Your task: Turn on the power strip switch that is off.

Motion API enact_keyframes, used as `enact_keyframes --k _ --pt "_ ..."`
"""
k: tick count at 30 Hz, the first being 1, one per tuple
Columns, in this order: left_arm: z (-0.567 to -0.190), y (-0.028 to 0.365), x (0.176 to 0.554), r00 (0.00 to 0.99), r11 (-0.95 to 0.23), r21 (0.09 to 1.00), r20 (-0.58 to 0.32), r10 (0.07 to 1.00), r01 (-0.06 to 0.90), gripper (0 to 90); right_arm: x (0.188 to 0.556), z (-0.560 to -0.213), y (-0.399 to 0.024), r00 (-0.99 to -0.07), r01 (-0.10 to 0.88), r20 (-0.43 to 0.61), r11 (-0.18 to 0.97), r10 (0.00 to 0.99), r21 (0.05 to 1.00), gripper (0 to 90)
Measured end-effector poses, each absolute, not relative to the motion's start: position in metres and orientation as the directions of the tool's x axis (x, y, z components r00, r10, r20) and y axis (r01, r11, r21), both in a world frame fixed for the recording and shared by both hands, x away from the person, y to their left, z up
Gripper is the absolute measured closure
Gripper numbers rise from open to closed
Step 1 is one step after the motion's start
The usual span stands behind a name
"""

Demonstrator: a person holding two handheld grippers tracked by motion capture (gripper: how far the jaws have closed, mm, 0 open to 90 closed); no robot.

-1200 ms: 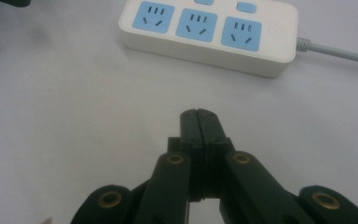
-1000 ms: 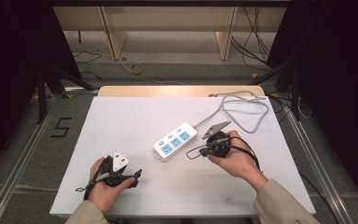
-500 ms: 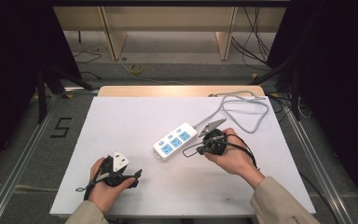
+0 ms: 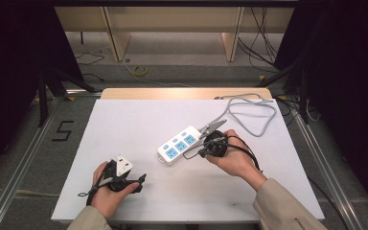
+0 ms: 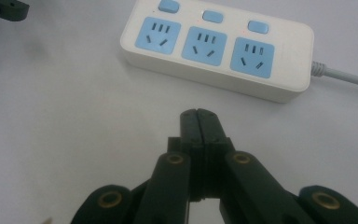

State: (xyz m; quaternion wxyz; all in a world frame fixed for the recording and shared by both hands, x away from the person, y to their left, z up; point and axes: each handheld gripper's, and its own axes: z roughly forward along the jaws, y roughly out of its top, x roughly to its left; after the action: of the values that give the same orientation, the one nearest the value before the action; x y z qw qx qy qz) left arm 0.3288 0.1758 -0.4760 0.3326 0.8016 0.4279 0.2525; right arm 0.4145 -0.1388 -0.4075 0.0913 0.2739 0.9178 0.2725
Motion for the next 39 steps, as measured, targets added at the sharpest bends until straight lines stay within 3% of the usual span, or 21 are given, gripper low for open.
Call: enact_keyframes --k 39 --pt "-0.476 0.175 0.329 0.512 -0.417 0.748 0.121 0.850 0.516 18.9 0.432 -0.410 -0.107 -0.846 0.443 -0.016 0.721 0.532 0.533 90.0"
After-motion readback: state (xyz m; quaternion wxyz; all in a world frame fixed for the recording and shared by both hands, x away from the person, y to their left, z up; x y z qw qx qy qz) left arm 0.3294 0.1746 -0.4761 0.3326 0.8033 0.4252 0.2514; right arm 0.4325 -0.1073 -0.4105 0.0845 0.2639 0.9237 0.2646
